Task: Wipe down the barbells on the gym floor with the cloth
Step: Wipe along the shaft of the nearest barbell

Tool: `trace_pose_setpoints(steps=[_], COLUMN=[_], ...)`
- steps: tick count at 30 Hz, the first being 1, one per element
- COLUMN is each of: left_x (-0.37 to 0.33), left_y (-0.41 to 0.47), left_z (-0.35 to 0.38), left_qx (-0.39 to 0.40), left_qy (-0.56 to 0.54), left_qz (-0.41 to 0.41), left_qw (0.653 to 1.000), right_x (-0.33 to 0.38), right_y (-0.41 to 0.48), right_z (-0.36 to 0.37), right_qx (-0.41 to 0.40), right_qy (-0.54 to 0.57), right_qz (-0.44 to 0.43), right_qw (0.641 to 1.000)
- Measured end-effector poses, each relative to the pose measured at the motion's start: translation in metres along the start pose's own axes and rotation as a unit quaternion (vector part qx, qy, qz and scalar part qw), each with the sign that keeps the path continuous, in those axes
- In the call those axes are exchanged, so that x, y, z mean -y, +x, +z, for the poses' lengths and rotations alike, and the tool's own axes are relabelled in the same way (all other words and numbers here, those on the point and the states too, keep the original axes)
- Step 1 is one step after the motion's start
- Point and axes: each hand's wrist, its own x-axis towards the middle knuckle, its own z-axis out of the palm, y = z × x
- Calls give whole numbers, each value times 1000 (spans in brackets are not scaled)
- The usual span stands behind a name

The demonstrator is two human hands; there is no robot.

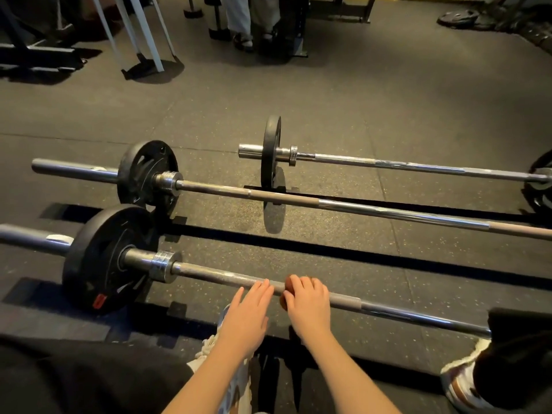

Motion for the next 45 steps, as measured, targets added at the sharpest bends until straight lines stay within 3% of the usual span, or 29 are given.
trace_pose_setpoints(steps=[2,4,5,8,10,13,17,24,26,30,33,37,40,41,45], left_x=[0,0,0,1,2,1,2,3,3,3,2,0,1,1,-2], left_y=[2,3,3,3,3,0,1,2,2,1,1,3,5,4,3], left_z=[-1,0,0,-1,1,0,0,3,1,2,2,1,0,1,1], left_qx=[11,10,11,23,12,17,5,8,8,2,-5,1,12,11,12], left_qy=[0,-4,-2,1,-2,-12,-14,-3,-5,-13,-17,-21,-15,-14,-18], left_qz=[4,-2,-3,3,1,9,7,6,11,6,5,6,7,3,-1], left_qw=[1000,1000,1000,1000,1000,1000,1000,1000,1000,1000,1000,1000,1000,1000,1000], right_x=[-10,-17,-15,-5,-5,-20,-21,7,-9,-27,-9,-4,-15,-16,1], right_y=[32,58,59,29,11,27,21,31,30,3,-3,18,47,50,4], right_z=[-11,-18,-17,-4,0,-7,-9,7,2,3,16,6,-13,-11,9], right_qx=[86,198,203,43,-6,33,-29,17,27,-99,-113,-22,132,138,-59], right_qy=[48,129,138,73,64,32,-3,57,49,43,35,25,83,94,53], right_qz=[24,91,105,61,32,101,205,47,59,119,123,53,103,119,59], right_qw=[995,967,964,994,997,994,978,997,997,987,985,998,982,979,995])
